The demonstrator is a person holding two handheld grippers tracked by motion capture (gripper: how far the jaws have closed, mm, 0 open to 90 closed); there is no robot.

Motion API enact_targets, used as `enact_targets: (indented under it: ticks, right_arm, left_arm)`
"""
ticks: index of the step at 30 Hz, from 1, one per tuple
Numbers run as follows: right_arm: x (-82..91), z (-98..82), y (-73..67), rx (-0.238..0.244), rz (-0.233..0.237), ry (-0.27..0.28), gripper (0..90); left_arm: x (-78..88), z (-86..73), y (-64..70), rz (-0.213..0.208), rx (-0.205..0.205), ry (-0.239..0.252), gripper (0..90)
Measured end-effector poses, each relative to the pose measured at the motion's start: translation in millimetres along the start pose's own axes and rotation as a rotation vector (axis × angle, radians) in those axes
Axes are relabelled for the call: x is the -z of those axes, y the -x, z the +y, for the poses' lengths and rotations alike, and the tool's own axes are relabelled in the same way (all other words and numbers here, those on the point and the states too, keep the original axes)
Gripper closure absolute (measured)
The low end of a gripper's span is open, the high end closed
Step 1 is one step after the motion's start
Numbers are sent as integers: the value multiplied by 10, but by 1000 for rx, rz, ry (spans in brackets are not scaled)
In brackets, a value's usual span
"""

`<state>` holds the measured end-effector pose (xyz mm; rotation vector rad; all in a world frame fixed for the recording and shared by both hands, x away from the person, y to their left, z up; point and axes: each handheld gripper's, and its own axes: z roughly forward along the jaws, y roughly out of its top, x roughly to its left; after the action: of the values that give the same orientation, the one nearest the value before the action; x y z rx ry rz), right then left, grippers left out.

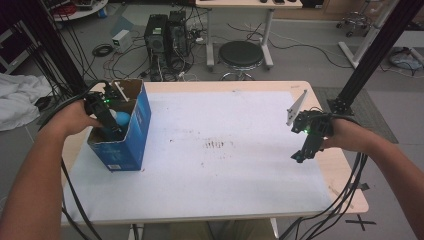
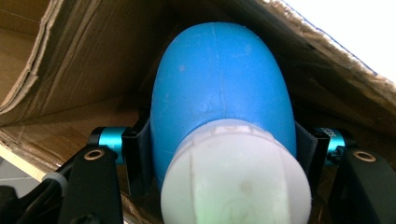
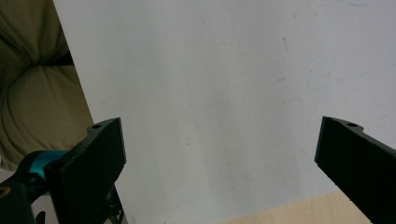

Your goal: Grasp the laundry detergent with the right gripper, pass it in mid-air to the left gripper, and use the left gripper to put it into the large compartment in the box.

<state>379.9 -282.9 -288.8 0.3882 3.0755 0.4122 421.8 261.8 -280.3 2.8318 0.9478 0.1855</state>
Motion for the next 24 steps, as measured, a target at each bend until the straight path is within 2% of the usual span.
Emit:
enact_targets:
  ticks: [4, 8, 10, 11, 17, 19, 22, 24]
  right_arm:
    - [-2, 2, -13, 5, -1, 2, 9]
    - [-5, -6, -22, 5, -1, 0, 10]
    - [3, -6, -29, 5, 1, 5, 10]
    - [6, -3, -37, 5, 0, 8, 10]
    - [12, 5, -51, 10, 0, 9, 10]
    - [16, 10, -55, 10, 0, 10, 9]
    - [25, 31, -77, 14, 7, 22, 10]
    - [34, 44, -88, 17, 7, 26, 10]
  left_arm:
    - [-9, -3, -15, -6, 9, 10, 374]
    - [-11, -11, -10, 1, -1, 16, 370]
    - [-13, -22, -8, 4, 3, 17, 302]
    - [-3, -33, -9, 7, 5, 23, 296]
    - [143, -117, -29, 7, 26, 86, 294]
    - [202, -148, -26, 8, 39, 120, 259]
    - [311, -194, -27, 9, 67, 171, 258]
    - [386, -210, -20, 19, 68, 176, 258]
